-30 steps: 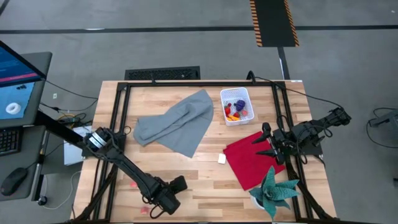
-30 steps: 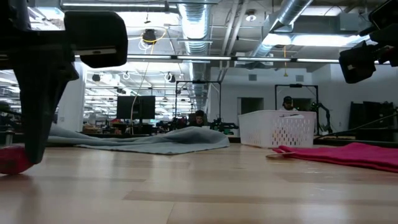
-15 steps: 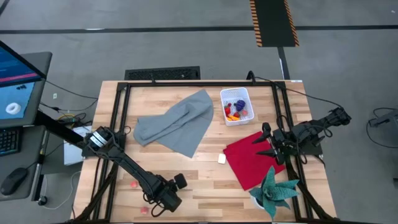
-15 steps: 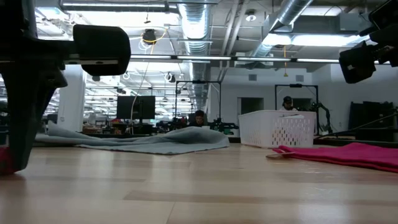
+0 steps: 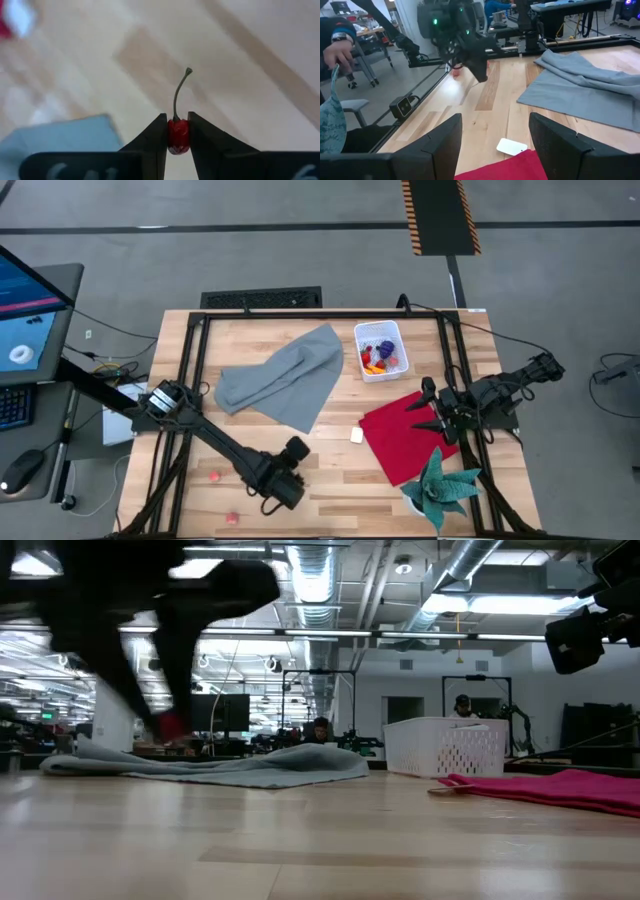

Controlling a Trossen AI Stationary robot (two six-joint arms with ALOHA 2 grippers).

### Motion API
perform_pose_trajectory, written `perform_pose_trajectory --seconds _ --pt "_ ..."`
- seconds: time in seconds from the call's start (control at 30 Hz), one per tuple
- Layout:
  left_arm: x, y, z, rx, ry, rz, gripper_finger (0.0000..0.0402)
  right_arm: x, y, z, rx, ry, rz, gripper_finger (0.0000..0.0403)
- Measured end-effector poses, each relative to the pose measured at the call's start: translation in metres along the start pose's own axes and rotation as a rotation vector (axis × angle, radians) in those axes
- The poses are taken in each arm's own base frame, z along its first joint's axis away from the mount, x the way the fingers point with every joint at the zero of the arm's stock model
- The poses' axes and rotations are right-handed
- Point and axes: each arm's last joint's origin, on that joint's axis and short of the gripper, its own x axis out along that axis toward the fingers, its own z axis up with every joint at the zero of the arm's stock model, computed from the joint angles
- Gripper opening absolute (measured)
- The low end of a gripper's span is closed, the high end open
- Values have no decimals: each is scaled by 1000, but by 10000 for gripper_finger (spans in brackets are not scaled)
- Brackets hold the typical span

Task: Pick and placing Produce into tupperware
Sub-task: Put the red cherry into the white bin

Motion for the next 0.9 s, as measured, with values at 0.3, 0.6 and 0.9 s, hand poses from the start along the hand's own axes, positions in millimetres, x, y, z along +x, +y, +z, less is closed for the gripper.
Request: perform_pose_trajectory --seconds 0.3,0.6,0.9 --pt "-22 49 11 -260 -79 -15 63 0 0 0 0 0 0 254" --pt "-22 81 11 -457 -176 -216 63 0 0 0 -2 0 0 254" --pt "-14 104 4 -512 -210 -256 63 0 0 1 -7 -9 0 254"
